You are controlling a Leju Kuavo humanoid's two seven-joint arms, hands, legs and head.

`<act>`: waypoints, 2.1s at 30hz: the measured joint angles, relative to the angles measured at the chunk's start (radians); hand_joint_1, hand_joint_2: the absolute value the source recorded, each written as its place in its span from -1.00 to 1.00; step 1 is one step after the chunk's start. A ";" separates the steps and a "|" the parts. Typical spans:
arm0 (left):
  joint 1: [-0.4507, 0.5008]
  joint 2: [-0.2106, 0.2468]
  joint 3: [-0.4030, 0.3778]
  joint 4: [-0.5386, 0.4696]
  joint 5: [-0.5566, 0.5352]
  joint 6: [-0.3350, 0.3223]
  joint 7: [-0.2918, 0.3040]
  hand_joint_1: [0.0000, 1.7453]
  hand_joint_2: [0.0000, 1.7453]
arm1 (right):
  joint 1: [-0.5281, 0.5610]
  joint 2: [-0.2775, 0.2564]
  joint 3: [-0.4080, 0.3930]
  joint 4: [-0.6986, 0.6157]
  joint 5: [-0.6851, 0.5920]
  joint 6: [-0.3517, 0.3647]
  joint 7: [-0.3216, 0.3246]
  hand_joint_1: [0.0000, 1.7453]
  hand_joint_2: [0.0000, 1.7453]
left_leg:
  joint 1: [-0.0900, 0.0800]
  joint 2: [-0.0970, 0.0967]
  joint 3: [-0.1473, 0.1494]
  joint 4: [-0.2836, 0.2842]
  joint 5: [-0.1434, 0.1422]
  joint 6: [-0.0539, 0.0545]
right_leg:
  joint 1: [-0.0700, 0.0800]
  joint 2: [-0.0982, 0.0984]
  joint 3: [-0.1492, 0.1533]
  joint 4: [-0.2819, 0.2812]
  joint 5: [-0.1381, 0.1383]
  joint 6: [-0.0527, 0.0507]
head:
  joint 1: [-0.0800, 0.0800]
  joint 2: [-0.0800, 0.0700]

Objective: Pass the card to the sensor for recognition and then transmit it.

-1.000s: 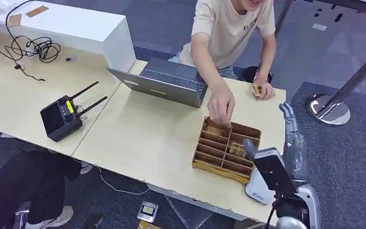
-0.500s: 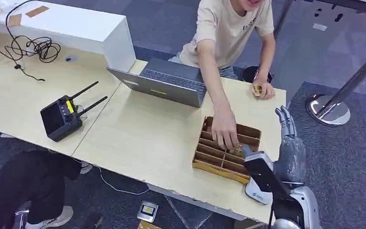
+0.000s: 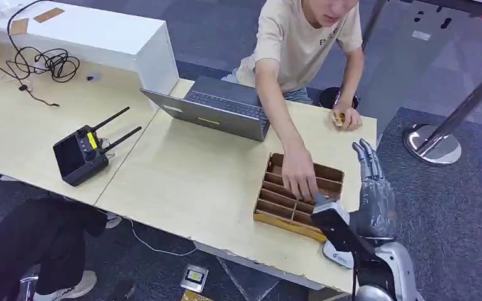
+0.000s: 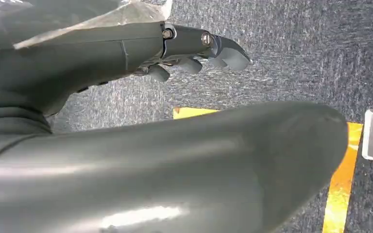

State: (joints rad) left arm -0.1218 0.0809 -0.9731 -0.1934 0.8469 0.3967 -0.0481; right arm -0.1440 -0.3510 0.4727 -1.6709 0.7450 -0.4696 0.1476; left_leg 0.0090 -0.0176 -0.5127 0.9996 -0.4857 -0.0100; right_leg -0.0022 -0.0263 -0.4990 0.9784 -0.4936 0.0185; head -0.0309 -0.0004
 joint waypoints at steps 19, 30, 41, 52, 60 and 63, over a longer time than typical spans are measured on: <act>0.001 -0.008 0.000 0.000 0.003 0.002 -0.012 -1.00 -1.00 | -0.003 -0.020 0.024 0.005 -0.006 0.019 0.005 0.98 1.00 | 0.000 0.000 0.000 0.000 0.000 0.000 | 0.000 0.000 0.000 0.000 0.000 0.000 | 0.000 0.000; 0.001 -0.011 0.000 0.000 0.003 0.002 -0.015 -1.00 -1.00 | -0.008 -0.022 0.026 0.013 -0.006 0.029 0.005 1.00 1.00 | 0.000 0.000 0.000 0.000 0.000 0.000 | 0.000 0.000 0.000 0.000 0.000 0.000 | 0.000 0.000; 0.001 -0.012 0.000 0.000 0.004 0.002 -0.015 -1.00 -1.00 | -0.008 -0.021 0.043 0.026 -0.007 0.023 -0.002 -0.88 1.00 | 0.000 0.000 0.000 0.000 0.000 0.000 | 0.000 0.000 0.000 0.000 0.000 0.000 | 0.000 0.000; 0.001 -0.013 0.000 0.000 0.004 0.003 -0.016 -1.00 -1.00 | -0.008 -0.021 0.050 0.040 -0.012 0.021 -0.004 -1.00 1.00 | 0.000 0.000 0.000 0.000 0.000 0.000 | 0.000 0.000 0.000 0.000 0.000 0.000 | 0.000 0.000; 0.001 -0.014 0.000 0.000 0.006 0.003 -0.015 -1.00 -1.00 | -0.002 -0.021 0.052 0.056 -0.024 0.011 -0.003 -1.00 1.00 | 0.000 0.000 0.000 0.000 0.000 0.000 | 0.000 0.000 0.000 0.000 0.000 0.000 | 0.000 0.000; 0.001 -0.014 0.000 0.000 0.006 0.003 -0.016 -1.00 -1.00 | 0.003 -0.021 0.055 0.066 -0.023 0.005 -0.005 -1.00 1.00 | 0.000 0.000 0.000 0.000 0.000 0.000 | 0.000 0.000 0.000 0.000 0.000 0.000 | 0.000 0.000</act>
State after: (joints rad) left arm -0.1212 0.0671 -0.9731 -0.1934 0.8534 0.4002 -0.0637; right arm -0.1413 -0.3719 0.5280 -1.6053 0.7217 -0.4646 0.1431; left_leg 0.0090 -0.0176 -0.5126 0.9996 -0.4857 -0.0100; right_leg -0.0022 -0.0263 -0.4990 0.9784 -0.4936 0.0185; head -0.0309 -0.0004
